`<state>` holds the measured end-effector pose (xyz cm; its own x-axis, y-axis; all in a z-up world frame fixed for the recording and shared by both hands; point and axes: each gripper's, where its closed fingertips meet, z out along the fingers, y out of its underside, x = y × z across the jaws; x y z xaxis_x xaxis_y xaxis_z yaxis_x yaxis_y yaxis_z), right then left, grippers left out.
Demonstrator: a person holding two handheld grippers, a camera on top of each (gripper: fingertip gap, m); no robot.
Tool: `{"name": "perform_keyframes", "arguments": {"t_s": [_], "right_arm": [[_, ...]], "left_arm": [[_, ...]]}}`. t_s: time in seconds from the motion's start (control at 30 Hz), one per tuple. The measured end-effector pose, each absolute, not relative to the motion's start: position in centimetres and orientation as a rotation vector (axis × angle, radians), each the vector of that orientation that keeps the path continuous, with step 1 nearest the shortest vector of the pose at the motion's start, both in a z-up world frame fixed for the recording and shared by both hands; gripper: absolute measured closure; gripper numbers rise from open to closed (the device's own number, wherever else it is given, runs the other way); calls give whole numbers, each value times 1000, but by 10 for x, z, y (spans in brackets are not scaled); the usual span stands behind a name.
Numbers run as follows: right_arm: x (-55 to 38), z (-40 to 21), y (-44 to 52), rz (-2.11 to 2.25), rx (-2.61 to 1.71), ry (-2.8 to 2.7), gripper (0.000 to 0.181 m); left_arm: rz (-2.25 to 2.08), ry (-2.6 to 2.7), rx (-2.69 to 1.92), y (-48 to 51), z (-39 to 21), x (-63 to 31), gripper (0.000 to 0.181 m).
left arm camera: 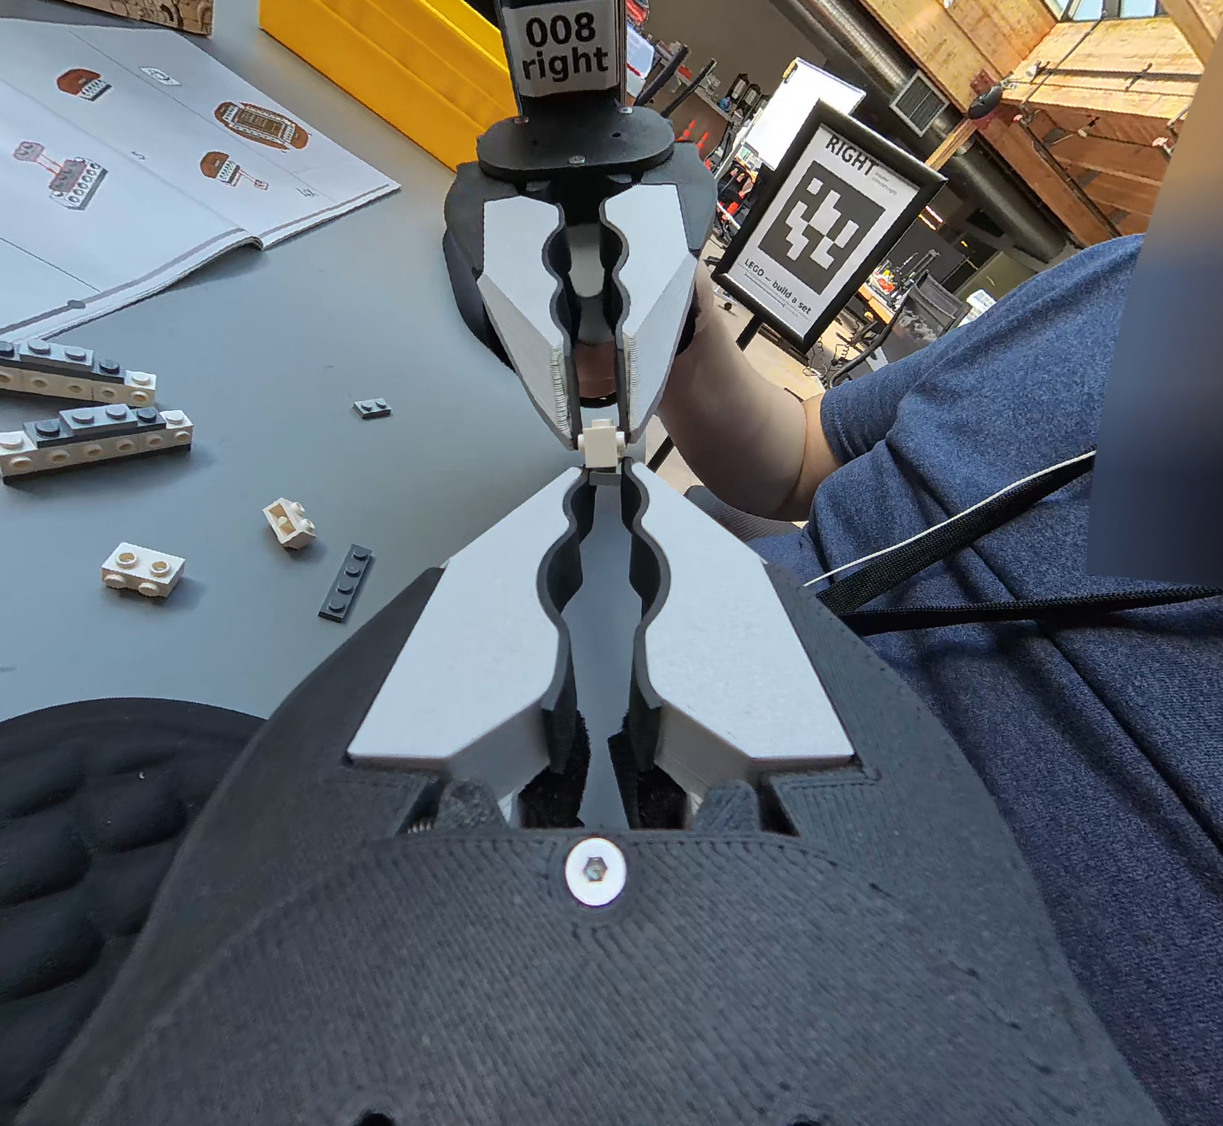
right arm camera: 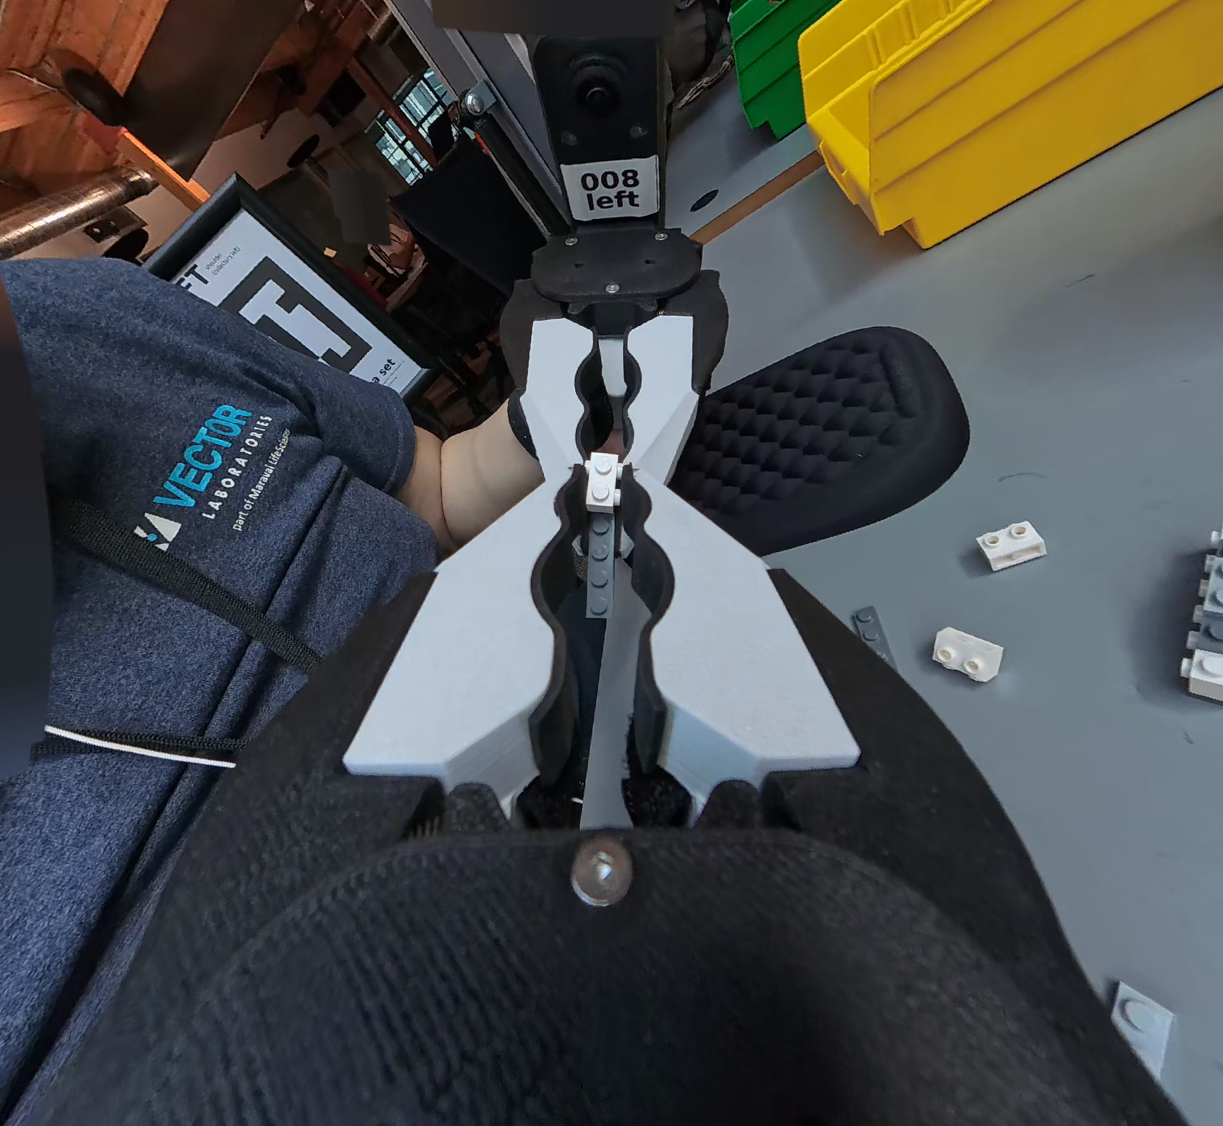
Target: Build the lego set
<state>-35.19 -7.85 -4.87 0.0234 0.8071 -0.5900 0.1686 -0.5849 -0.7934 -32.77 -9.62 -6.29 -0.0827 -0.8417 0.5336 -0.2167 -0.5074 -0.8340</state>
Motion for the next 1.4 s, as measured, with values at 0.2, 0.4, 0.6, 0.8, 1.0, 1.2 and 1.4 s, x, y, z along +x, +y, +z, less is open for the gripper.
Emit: {"name": "perform_keyframes", "arguments": {"t_s": [0.2, 0.4, 0.6, 0.8, 1.0, 1.2, 1.4], "right_arm": [[-352, -46, -77, 1521, -1789, -1046, 172], [-349, -43, -82, 1532, -1794, -1084, 172], [-348, -37, -78, 1550, -1786, -1023, 172], [-347, -35, -79, 1411, -1786, -1103, 172], [-348, -22, -84, 1362, -1725, -1135, 172], [-347, -17, -87, 1387, -1678, -1149, 172], [-347, -12, -88, 1363, -1661, -1186, 171]], "left_arm": [[-1647, 1125, -1701, -96, -62, -326, 176], [-1634, 1137, -1672, -98, -58, -324, 176], [-1675, 1085, -1651, -96, -51, -324, 176], [-1592, 1098, -1639, -94, -50, -322, 176], [-1512, 1127, -1594, -97, -39, -320, 176], [-1491, 1137, -1579, -99, -34, -320, 175], [-1509, 1111, -1569, -100, -28, -319, 176]]}}
